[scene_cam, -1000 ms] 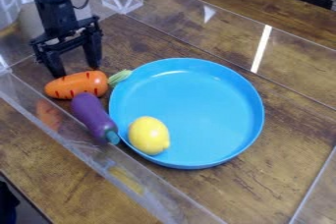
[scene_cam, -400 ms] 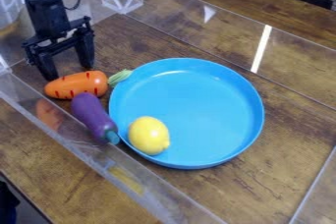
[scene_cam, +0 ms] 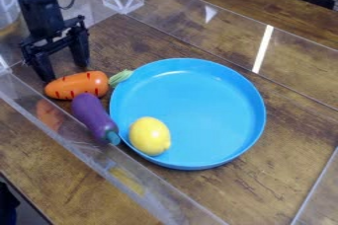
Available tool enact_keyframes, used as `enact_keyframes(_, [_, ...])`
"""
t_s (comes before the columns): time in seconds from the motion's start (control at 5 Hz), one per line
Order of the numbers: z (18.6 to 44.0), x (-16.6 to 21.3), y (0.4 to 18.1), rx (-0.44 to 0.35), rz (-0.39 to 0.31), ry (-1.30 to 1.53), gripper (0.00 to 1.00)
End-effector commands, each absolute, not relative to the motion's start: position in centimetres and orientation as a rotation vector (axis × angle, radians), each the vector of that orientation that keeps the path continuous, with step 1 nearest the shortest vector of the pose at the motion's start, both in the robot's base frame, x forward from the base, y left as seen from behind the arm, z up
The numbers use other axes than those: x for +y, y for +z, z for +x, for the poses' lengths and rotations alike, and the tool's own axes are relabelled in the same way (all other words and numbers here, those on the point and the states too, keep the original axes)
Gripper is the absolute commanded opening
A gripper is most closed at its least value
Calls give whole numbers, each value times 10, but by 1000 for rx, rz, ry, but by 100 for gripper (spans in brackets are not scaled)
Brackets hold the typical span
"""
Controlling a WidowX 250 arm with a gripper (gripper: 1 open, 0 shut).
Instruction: Put the carrot on the blue tray
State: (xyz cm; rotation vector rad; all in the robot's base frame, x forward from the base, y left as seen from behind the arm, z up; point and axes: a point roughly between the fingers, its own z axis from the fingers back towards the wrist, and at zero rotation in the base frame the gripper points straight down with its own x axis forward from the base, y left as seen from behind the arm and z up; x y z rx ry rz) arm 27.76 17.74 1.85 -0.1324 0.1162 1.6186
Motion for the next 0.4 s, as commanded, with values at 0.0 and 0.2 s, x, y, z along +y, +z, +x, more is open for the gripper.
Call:
enact_keyframes(0.0, [270,189,40,33,-145,1694,100])
enact_keyframes(0.2, [264,188,41,27,-151,1739,100])
